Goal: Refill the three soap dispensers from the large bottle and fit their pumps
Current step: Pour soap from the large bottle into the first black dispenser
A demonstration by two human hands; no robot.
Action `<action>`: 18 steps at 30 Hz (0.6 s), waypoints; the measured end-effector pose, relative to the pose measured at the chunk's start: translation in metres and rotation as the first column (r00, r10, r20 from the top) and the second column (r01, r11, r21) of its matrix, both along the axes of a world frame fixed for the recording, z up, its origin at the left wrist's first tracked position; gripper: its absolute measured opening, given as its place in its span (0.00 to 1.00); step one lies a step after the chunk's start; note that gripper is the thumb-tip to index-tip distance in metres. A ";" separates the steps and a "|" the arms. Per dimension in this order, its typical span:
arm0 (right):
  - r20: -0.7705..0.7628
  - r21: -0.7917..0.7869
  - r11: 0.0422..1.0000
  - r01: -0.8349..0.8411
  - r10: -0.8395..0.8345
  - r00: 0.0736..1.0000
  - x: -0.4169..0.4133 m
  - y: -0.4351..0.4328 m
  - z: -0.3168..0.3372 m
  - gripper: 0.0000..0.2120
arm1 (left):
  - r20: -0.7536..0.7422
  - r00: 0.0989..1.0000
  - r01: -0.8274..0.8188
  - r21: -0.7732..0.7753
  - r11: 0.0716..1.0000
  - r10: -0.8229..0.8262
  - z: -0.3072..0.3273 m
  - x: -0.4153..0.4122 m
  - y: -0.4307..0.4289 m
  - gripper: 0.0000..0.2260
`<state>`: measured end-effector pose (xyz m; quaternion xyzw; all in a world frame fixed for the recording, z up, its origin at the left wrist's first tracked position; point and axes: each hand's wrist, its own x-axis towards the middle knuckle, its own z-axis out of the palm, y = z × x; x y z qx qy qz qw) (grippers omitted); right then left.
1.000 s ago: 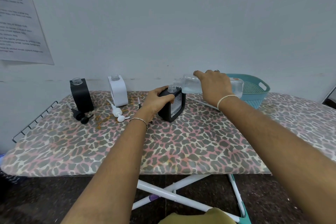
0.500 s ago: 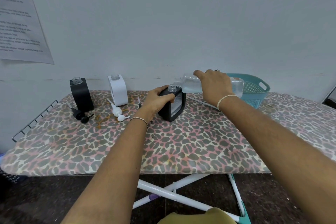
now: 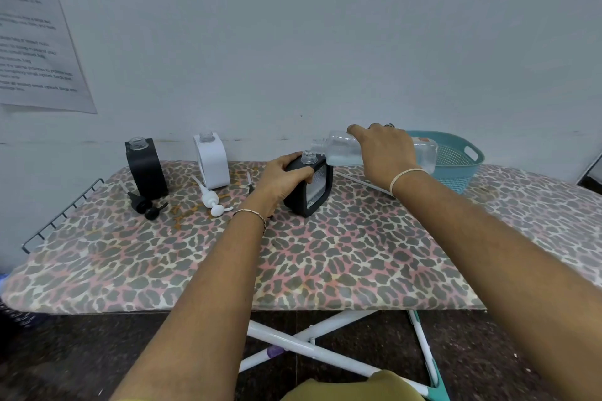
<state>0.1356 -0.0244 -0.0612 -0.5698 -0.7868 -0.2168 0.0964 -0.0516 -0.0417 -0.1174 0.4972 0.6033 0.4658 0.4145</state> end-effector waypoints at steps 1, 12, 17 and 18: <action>-0.001 -0.001 1.000 0.000 0.000 1.000 0.000 0.000 0.000 0.27 | 0.001 1.000 -0.001 -0.002 1.000 0.001 0.000 0.000 0.000 0.27; 0.006 0.009 1.000 -0.003 0.003 1.000 0.000 0.001 0.000 0.28 | 0.003 1.000 -0.012 -0.002 1.000 0.012 -0.002 -0.001 0.003 0.27; 0.006 0.007 1.000 -0.004 0.004 1.000 0.000 0.000 0.000 0.27 | 0.008 1.000 -0.004 0.002 1.000 0.004 -0.003 -0.001 0.003 0.27; 0.003 0.006 1.000 -0.005 0.005 1.000 0.000 0.000 0.000 0.27 | 0.010 1.000 -0.004 0.002 1.000 0.004 -0.003 -0.001 0.003 0.27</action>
